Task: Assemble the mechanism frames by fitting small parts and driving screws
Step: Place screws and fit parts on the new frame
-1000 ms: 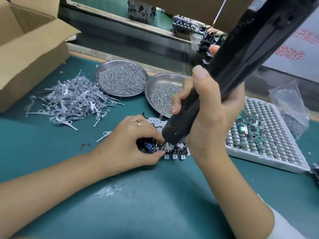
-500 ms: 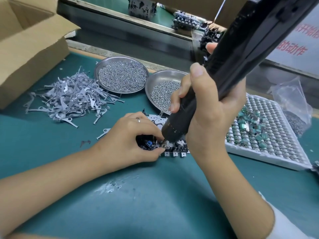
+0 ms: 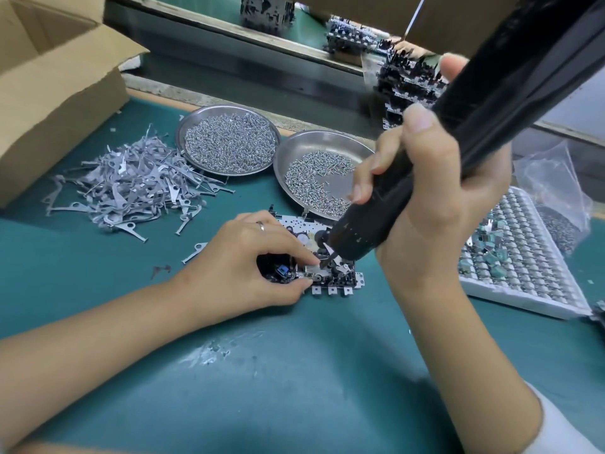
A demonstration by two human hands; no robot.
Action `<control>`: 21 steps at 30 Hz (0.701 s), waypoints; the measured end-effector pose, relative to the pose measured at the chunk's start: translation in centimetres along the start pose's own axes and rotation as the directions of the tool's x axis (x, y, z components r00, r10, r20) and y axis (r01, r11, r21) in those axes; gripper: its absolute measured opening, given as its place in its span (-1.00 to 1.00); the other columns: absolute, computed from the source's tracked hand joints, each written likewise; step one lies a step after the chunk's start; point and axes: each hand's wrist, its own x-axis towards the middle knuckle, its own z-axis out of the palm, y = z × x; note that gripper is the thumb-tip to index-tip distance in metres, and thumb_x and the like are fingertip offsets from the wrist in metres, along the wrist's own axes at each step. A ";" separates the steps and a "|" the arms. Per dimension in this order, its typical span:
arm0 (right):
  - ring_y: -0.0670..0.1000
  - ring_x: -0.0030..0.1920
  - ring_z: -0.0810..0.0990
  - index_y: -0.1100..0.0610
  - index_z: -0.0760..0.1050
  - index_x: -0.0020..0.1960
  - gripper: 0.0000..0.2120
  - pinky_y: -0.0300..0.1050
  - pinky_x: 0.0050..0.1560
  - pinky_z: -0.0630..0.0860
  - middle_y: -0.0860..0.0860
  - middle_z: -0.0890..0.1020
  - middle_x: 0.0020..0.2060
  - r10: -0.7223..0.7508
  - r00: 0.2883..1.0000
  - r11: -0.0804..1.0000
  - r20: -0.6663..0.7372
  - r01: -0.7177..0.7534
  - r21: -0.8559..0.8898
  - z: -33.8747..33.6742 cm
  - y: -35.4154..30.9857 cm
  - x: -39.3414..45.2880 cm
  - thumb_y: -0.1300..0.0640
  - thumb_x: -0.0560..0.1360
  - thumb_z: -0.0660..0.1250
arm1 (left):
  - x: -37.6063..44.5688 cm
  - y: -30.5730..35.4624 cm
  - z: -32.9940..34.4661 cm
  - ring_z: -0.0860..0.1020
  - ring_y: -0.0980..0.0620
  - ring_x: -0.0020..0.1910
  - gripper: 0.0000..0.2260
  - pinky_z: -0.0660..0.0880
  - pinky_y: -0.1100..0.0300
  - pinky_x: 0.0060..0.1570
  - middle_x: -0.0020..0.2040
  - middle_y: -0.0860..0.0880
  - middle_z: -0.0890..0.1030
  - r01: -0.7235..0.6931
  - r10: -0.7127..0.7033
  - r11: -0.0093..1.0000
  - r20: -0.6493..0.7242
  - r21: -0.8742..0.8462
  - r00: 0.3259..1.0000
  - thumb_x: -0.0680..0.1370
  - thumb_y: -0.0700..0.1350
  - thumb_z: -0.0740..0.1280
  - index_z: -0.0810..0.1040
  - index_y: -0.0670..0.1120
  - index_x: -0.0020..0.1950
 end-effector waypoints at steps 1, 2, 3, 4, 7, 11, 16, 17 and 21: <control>0.00 -0.62 0.39 0.16 0.33 -0.03 -0.80 -0.23 -0.51 0.36 0.01 0.41 -0.52 0.003 1.000 1.000 -0.016 -0.003 -0.012 -0.1 0.1 0.1 0.26 0.42 0.33 | 0.0 0.0 0.0 0.54 0.06 -0.13 -0.82 0.45 0.04 0.07 -0.21 0.24 0.62 0.007 -0.007 1.000 -0.002 0.003 1.000 0.30 -0.06 0.50 0.70 0.02 -0.12; -0.01 -0.62 0.39 0.16 0.33 -0.03 -0.80 -0.22 -0.52 0.35 0.01 0.41 -0.52 0.019 0.999 0.999 -0.029 -0.020 -0.028 -0.2 0.3 0.1 0.30 0.43 0.32 | 0.0 0.1 0.1 0.54 0.04 -0.13 -0.82 0.45 0.02 0.07 -0.21 0.23 0.62 0.008 -0.008 1.000 -0.003 0.006 1.000 0.30 -0.07 0.50 0.71 0.01 -0.11; 0.00 -0.62 0.38 0.15 0.33 -0.02 -0.81 -0.22 -0.52 0.35 0.01 0.41 -0.53 0.045 0.998 0.998 -0.036 -0.047 -0.044 -0.2 0.6 0.0 0.31 0.44 0.29 | 0.0 0.1 0.1 0.54 0.02 -0.13 -0.82 0.45 -0.01 0.07 -0.21 0.21 0.63 0.006 -0.006 1.000 -0.006 0.010 1.000 0.30 -0.07 0.50 0.71 0.00 -0.11; 0.00 -0.62 0.37 0.15 0.32 -0.02 -0.82 -0.21 -0.53 0.35 0.00 0.41 -0.54 0.074 0.997 0.996 -0.033 -0.076 -0.053 -0.1 0.8 -0.1 0.30 0.45 0.27 | 0.0 0.2 0.1 0.54 0.01 -0.13 -0.82 0.45 -0.02 0.06 -0.21 0.19 0.63 0.004 -0.004 1.000 -0.009 0.013 1.000 0.30 -0.08 0.50 0.71 0.00 -0.11; 0.02 -0.63 0.35 0.15 0.32 -0.04 -0.84 -0.22 -0.52 0.34 -0.02 0.40 -0.55 0.127 0.992 0.990 -0.017 -0.128 -0.055 -0.1 1.2 -0.1 0.29 0.46 0.27 | 0.0 0.2 0.1 0.55 0.02 -0.12 -0.82 0.45 -0.03 0.06 -0.22 0.17 0.64 -0.003 0.004 1.000 -0.019 0.022 1.000 0.29 -0.08 0.50 0.71 0.00 -0.11; 0.01 -0.63 0.35 0.13 0.32 -0.06 -0.85 -0.23 -0.52 0.33 -0.04 0.39 -0.58 0.142 0.990 0.989 -0.016 -0.142 -0.036 -0.4 1.3 0.2 0.29 0.47 0.27 | -0.1 0.2 0.2 0.55 0.04 -0.12 -0.82 0.45 -0.05 0.06 -0.21 0.17 0.64 -0.011 0.011 0.999 -0.026 0.032 1.000 0.30 -0.08 0.50 0.71 0.00 -0.11; 0.02 -0.48 0.50 0.13 0.32 0.00 -0.72 -0.13 -0.39 0.46 0.04 0.51 -0.39 0.164 0.986 0.979 0.010 -0.162 -0.125 -1.0 0.9 0.4 0.14 0.45 0.41 | -0.1 0.2 0.1 0.55 0.02 -0.12 -0.82 0.45 -0.03 0.08 -0.20 0.16 0.64 -0.021 0.022 0.999 -0.014 0.041 1.000 0.31 -0.07 0.50 0.71 -0.02 -0.10; 0.00 -0.41 0.54 0.12 0.32 0.05 -0.70 -0.11 -0.31 0.51 0.02 0.54 -0.33 0.124 0.992 0.980 0.019 -0.120 -0.158 -1.4 0.9 0.3 0.12 0.44 0.40 | 0.0 0.2 0.0 0.56 0.01 -0.12 -0.82 0.45 -0.03 0.09 -0.19 0.15 0.64 -0.025 0.026 0.999 -0.009 0.045 1.000 0.31 -0.08 0.50 0.71 -0.03 -0.10; -0.07 -0.11 0.48 0.14 0.27 0.20 -0.71 -0.22 -0.02 0.42 0.09 0.48 -0.13 -0.185 0.978 0.931 -0.096 0.143 -0.334 -3.8 1.1 -1.2 0.21 0.51 0.25 | 0.1 0.3 -0.2 0.56 0.03 -0.14 -0.77 0.43 0.06 0.11 -0.18 0.14 0.64 -0.038 0.037 0.997 0.015 0.061 0.999 0.30 -0.06 0.50 0.70 -0.05 -0.07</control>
